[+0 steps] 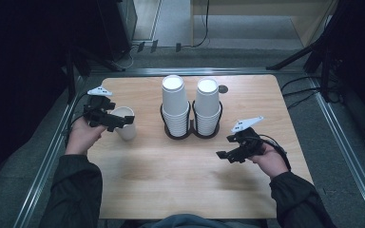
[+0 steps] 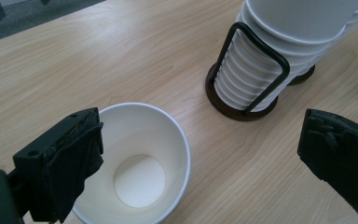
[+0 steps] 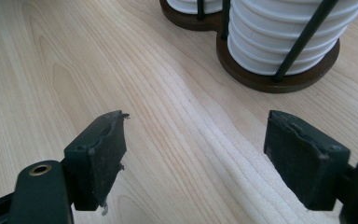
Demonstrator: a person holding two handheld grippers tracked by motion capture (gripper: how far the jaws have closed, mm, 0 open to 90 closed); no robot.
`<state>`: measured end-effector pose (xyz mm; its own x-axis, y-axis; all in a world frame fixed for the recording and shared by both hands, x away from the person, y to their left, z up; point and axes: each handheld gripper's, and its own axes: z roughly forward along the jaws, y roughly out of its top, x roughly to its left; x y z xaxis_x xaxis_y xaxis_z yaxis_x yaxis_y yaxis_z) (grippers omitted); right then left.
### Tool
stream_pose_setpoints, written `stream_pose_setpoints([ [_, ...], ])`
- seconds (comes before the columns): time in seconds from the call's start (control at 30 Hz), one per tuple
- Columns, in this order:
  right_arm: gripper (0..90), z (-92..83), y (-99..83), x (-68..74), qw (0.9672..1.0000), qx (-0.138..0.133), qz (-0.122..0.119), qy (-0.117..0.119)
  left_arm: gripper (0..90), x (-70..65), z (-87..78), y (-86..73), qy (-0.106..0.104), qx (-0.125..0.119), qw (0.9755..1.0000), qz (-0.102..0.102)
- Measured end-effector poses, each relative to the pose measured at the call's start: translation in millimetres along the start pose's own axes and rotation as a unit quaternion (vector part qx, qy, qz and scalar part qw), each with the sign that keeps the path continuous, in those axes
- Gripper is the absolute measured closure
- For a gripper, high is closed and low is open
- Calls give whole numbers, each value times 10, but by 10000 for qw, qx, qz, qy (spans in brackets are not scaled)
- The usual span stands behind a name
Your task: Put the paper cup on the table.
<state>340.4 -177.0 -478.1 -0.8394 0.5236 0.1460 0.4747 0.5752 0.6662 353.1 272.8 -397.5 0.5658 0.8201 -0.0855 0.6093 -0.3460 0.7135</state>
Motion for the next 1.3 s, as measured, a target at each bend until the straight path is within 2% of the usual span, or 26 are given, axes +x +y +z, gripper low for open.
stream_pose_setpoints([
  [0.13,210,12,23,-3,10000,-15,-3,22,4,-111,27,11,-78,38,9999,128],
  [0.23,210,19,39,-3,10000,-15,-8,26,4,-155,15,8,-143,-44,9997,209],
  [0.47,210,37,71,-9,10000,-22,-62,55,4,-238,24,-4,-196,-10,9996,206],
  [0.5,210,38,74,-12,9999,-22,-80,60,4,-265,35,-14,-303,-29,9994,187],
  [0.8,210,33,85,-13,9999,-25,-151,31,4,-406,110,-35,-427,-36,9987,281],
  [0.87,210,32,83,-11,9998,-20,-177,21,4,-423,152,-58,-539,-29,9980,325],
  [1.07,210,5,80,-7,9997,-124,-200,-7,4,-505,228,-94,-499,-94,9980,389],
  [1.23,211,-12,87,-8,9997,-185,-176,-25,4,-589,314,-113,-472,-158,9982,321],
  [1.3,210,-18,87,-6,9997,-204,-159,-41,4,-641,370,-136,-524,-273,9980,210],
])
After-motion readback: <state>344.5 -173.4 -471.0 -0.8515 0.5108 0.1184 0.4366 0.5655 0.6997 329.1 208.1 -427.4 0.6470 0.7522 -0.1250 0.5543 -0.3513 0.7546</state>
